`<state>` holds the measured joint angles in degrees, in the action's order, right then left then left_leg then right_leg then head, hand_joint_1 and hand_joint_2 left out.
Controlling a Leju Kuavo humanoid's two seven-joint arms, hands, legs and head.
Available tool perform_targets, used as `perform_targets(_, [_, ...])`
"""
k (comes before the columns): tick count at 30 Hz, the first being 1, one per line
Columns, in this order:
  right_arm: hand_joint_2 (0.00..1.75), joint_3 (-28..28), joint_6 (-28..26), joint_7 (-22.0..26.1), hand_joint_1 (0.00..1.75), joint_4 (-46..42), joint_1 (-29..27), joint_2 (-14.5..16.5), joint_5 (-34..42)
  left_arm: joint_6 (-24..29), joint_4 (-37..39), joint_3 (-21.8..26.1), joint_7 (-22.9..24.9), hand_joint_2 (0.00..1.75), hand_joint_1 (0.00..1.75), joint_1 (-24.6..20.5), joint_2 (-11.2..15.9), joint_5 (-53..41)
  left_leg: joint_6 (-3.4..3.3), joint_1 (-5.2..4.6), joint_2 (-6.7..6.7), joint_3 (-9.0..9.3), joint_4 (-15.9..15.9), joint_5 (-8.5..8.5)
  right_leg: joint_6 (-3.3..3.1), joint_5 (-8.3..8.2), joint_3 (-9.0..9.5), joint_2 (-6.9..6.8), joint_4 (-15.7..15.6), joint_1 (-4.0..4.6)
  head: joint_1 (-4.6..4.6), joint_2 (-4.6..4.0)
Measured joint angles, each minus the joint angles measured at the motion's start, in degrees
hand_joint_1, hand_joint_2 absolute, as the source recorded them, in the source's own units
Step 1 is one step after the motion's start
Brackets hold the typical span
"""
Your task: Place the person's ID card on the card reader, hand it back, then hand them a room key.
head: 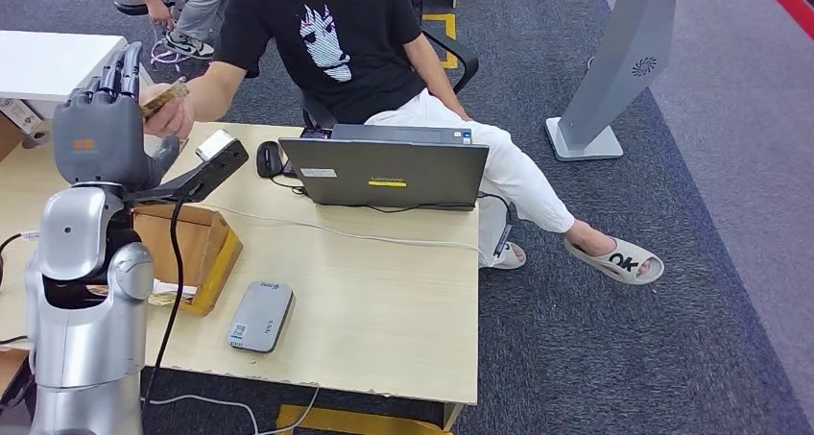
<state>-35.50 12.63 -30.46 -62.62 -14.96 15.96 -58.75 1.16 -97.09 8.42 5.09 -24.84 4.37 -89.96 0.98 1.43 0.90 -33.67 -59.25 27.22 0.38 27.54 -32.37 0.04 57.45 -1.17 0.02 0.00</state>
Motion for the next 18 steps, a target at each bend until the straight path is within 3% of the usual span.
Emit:
perform_targets(7, [1.75,-0.02,0.00,0.68,0.00,0.21,0.09,0.00,-0.44,0.47,-0.01,0.61,-0.84,1.75,0.00,0.04,-1.12,0.02,0.00,0.00,0.01,-0.02,0.00,0.01,0.00,0.01,0.00,0.00,0.00,0.00,0.00,0.00])
perform_targets(12, [1.75,0.02,-0.40,0.89,0.00,0.37,0.04,0.00,0.17,1.37,-1.26,3.72,-4.82,1.75,0.00,1.25,-2.80,1.34,0.00,0.00,0.00,-0.03,0.00,0.01,0.00,0.01,0.00,0.01,0.00,0.00,0.00,0.00])
perform_targets(15, [1.75,0.74,-1.14,-0.68,0.00,0.13,-0.13,0.00,2.47,2.34,-3.83,5.96,-8.61,1.75,0.00,4.23,-3.86,2.79,0.00,-0.01,-0.07,-0.02,0.00,0.02,0.00,0.01,-0.02,0.08,0.00,-0.01,0.01,0.00])
perform_targets(18, [1.75,1.98,-1.79,-2.13,0.00,-0.40,-0.55,0.00,4.75,3.81,-8.22,7.04,-11.34,1.75,0.00,10.16,-4.38,3.00,-0.01,-0.05,-0.20,0.01,0.01,0.10,0.02,0.04,-0.05,0.21,0.00,-0.05,-0.01,0.00])
